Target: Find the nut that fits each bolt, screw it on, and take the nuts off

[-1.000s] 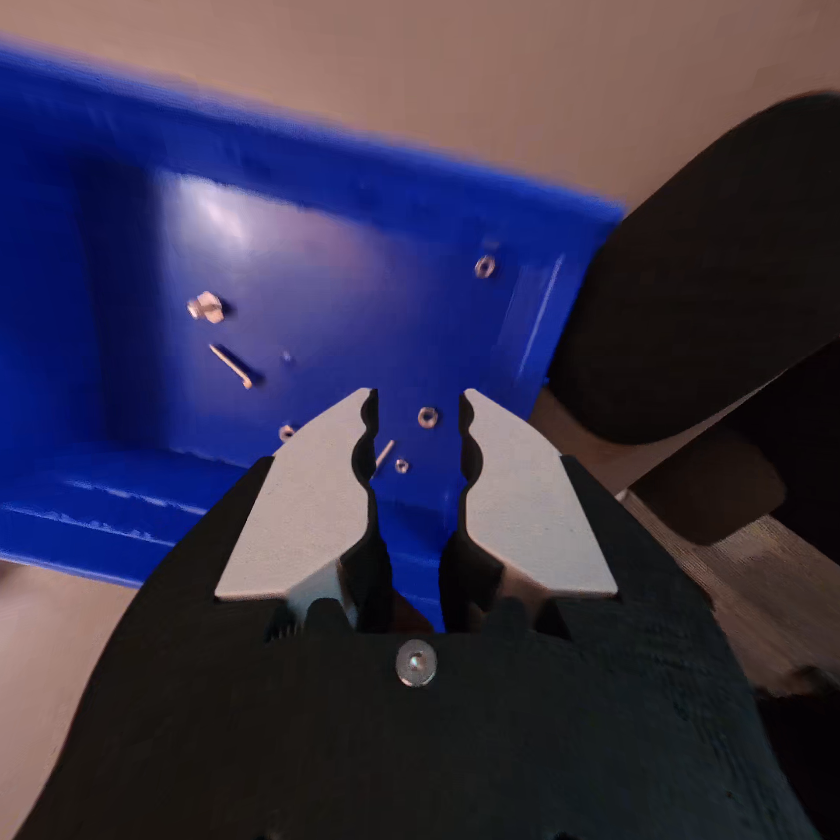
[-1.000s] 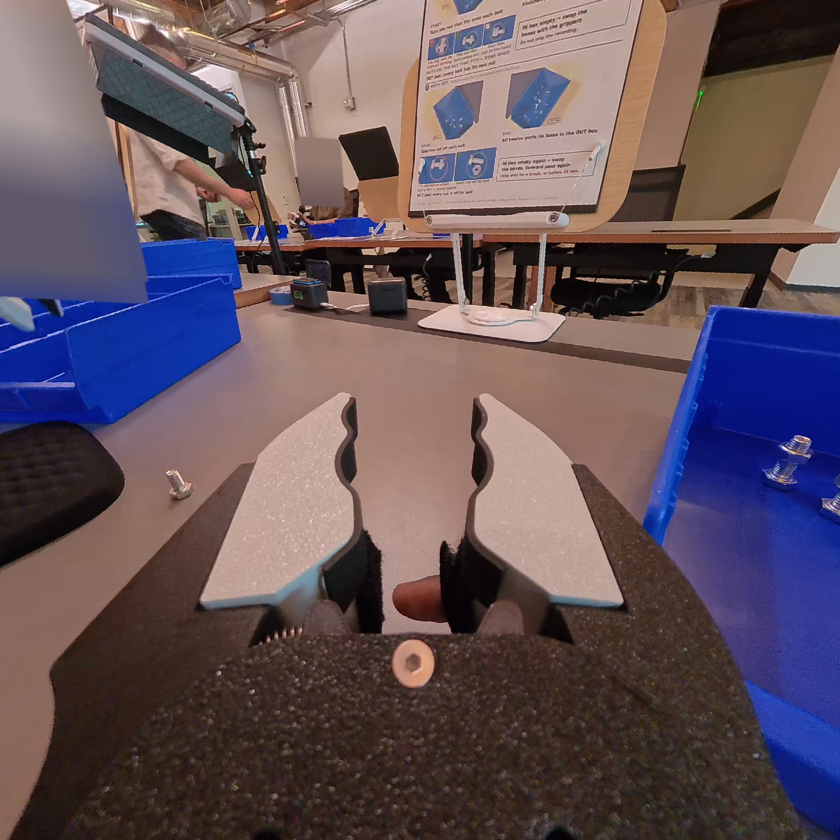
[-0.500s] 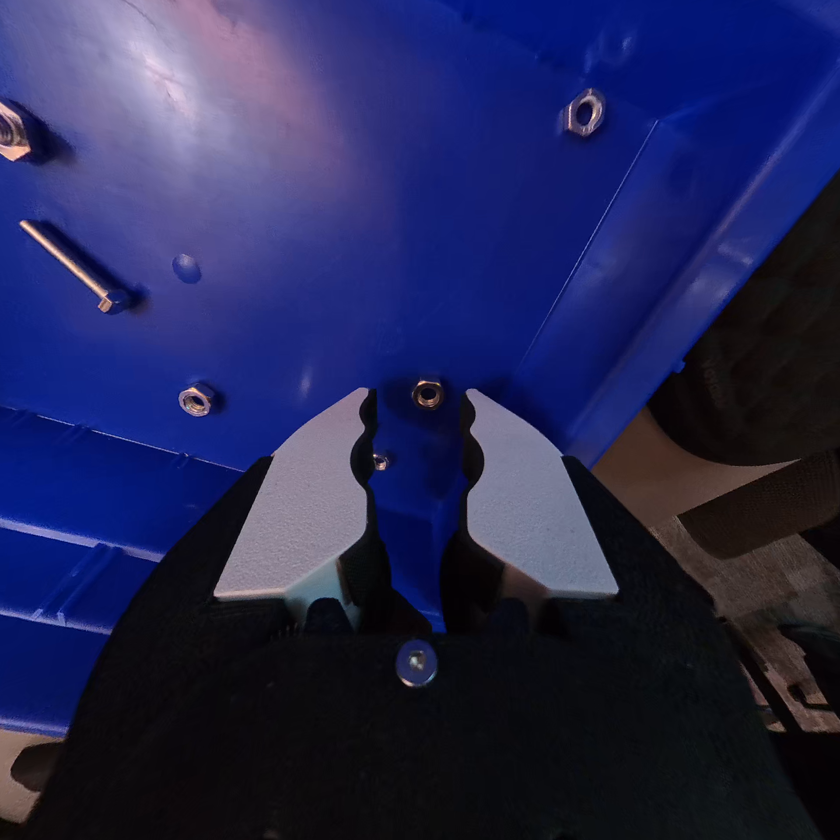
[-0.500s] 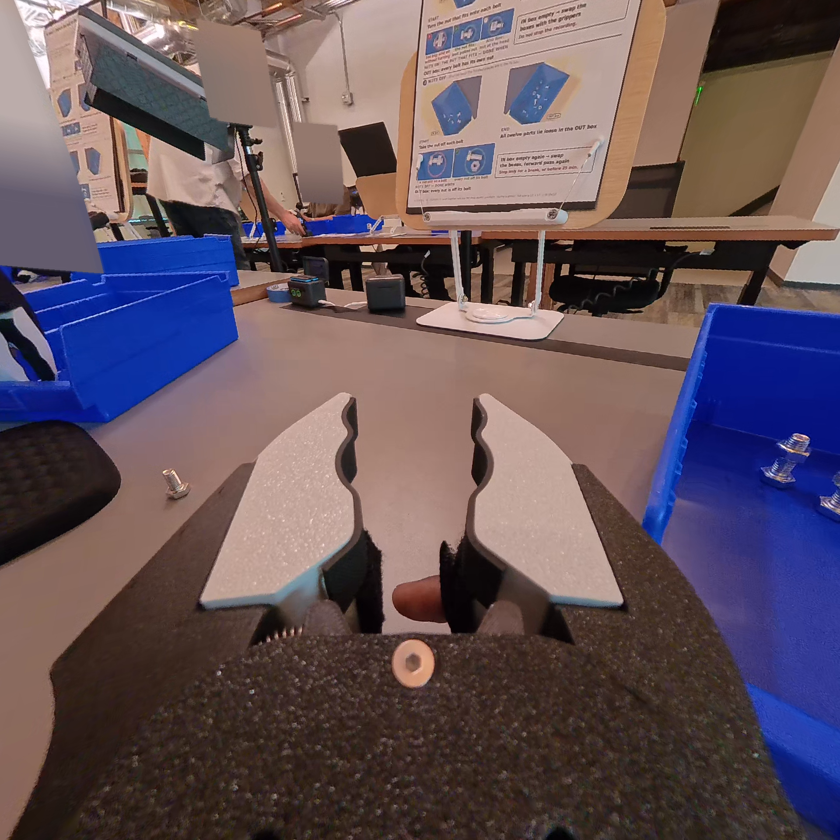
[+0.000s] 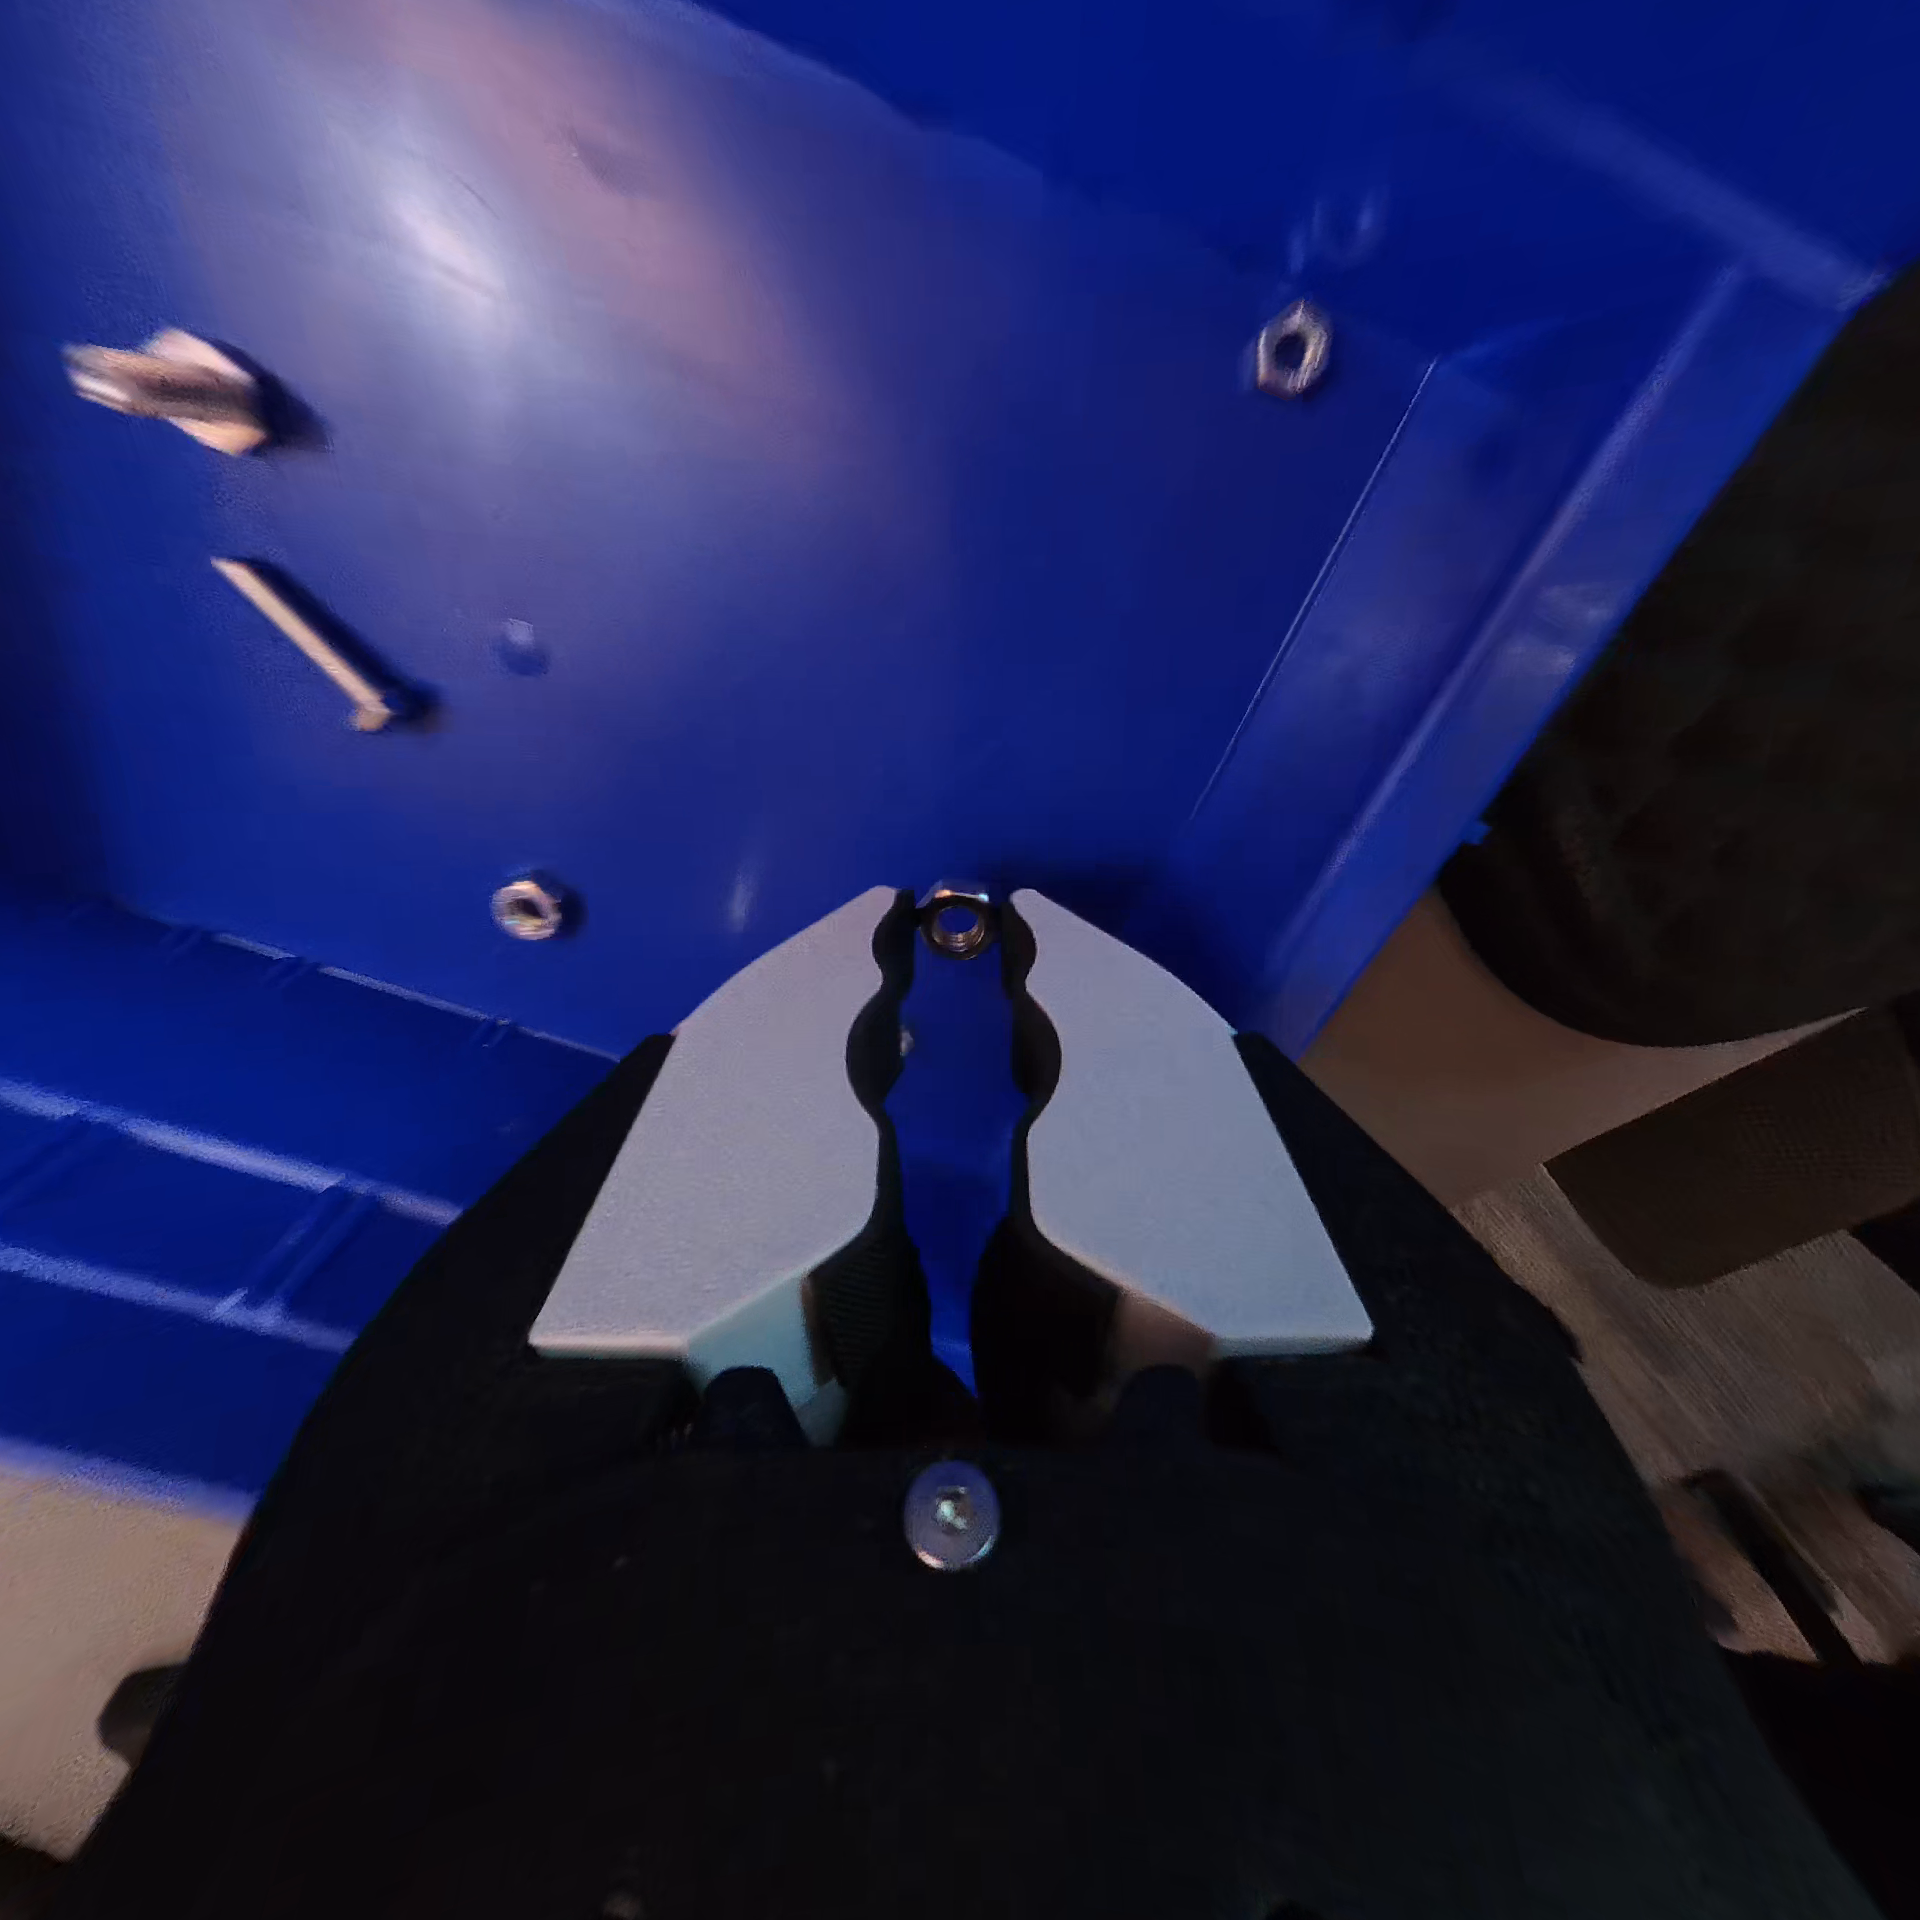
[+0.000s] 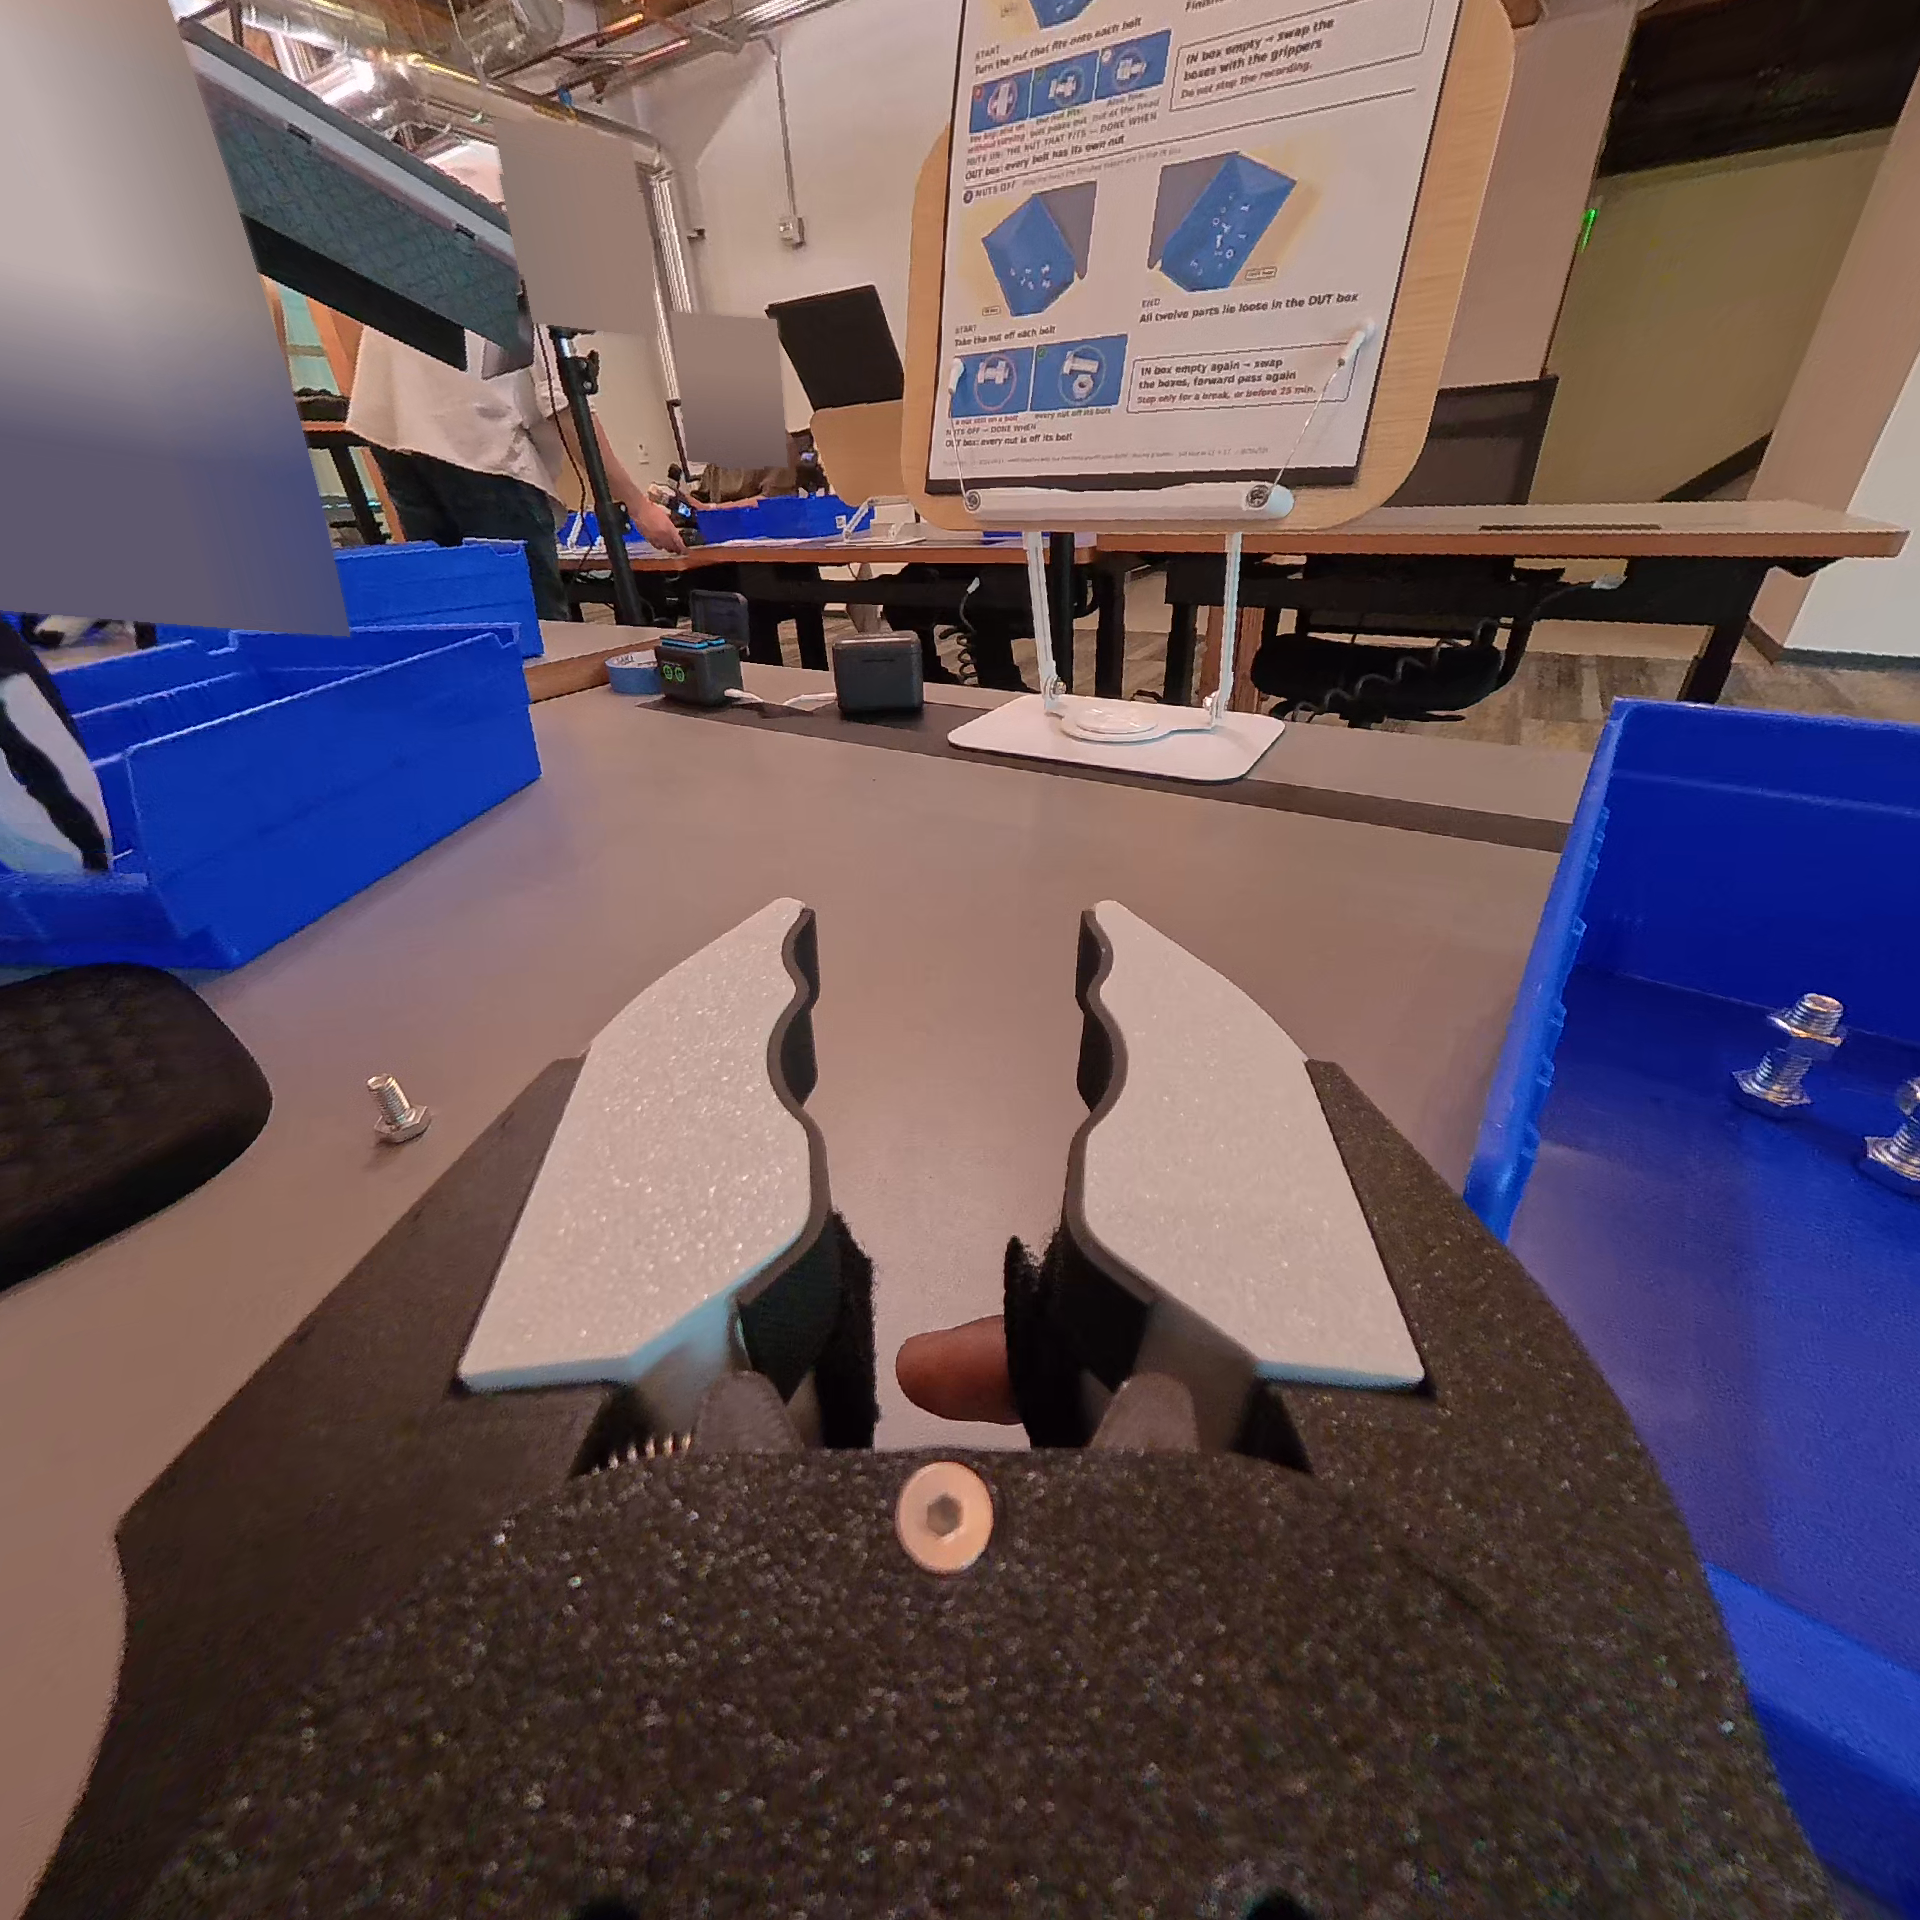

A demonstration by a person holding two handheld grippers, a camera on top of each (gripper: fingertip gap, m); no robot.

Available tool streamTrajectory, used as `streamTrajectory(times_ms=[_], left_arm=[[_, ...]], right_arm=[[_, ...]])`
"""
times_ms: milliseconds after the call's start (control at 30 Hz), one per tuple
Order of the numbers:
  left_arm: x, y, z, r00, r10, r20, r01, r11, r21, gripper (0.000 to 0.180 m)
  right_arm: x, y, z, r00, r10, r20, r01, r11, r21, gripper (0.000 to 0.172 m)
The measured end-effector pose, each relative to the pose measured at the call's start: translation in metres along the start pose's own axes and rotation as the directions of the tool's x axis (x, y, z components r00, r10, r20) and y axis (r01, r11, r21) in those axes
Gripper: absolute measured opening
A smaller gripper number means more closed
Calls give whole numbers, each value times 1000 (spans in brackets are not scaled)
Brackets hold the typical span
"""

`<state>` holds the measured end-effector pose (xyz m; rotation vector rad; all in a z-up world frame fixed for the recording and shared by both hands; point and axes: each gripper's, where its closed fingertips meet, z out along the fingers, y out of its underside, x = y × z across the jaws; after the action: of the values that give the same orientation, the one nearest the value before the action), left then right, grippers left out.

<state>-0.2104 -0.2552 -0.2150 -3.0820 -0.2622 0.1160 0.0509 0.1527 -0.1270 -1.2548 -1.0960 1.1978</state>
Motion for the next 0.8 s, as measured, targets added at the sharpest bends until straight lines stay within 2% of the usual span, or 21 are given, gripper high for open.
streamTrajectory(times_ms=[167,267,367,433,567,700,800], left_arm=[[10,-46,-76,993,61,104,-82,972,219,16],[41,-86,-118,977,156,147,-199,912,358,16],[86,-123,-132,947,291,138,-321,843,430,16],[116,-145,-125,915,383,126,-398,811,429,15],[180,-180,-86,831,556,21,-515,753,410,16],[225,-205,-42,762,647,-42,-594,722,355,16],[240,-214,-14,734,676,-60,-635,715,293,16]], right_arm=[[-1,0,0,1000,-5,1,5,1000,-1,48],[-1,0,0,1000,-10,1,10,1000,4,48],[-2,0,0,1000,-14,3,14,1000,5,48],[-2,-1,-1,1000,-19,3,19,1000,9,48],[-3,-2,-1,1000,-25,3,25,1000,13,47],[-3,-2,-1,1000,-22,5,22,1000,14,47],[-3,-2,-1,1000,-21,6,21,1000,18,47]])
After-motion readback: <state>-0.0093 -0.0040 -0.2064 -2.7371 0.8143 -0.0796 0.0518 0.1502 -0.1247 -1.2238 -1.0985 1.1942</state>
